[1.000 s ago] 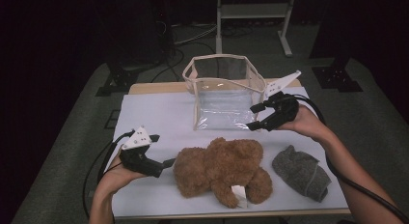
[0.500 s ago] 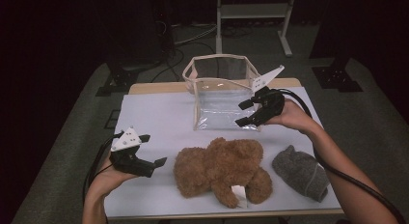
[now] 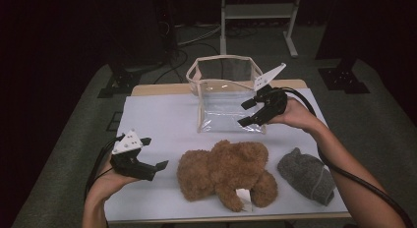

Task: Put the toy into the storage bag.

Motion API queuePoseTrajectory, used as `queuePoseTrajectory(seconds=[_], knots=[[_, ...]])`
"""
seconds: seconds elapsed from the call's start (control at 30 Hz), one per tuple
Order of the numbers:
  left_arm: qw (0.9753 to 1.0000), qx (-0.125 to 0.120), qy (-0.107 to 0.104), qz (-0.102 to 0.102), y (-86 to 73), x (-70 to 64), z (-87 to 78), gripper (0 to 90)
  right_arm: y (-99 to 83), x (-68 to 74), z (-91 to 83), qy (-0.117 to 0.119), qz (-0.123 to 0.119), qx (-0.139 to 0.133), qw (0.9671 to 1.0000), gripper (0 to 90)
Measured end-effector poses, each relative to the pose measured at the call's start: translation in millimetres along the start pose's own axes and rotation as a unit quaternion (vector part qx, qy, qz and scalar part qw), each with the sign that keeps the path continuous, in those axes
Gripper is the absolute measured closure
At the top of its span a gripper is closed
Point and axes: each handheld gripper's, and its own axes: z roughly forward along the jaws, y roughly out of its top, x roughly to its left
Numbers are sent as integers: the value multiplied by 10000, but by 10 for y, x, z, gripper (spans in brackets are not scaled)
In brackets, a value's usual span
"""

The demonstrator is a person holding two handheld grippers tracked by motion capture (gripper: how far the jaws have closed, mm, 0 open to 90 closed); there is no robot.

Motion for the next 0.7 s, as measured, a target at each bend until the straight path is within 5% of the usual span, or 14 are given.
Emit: queuePoseTrajectory(seconds=[0.7], knots=[[9999, 84, 75, -39, -51, 41, 0, 31, 228, -84, 21, 36, -170, 187, 9997, 254]])
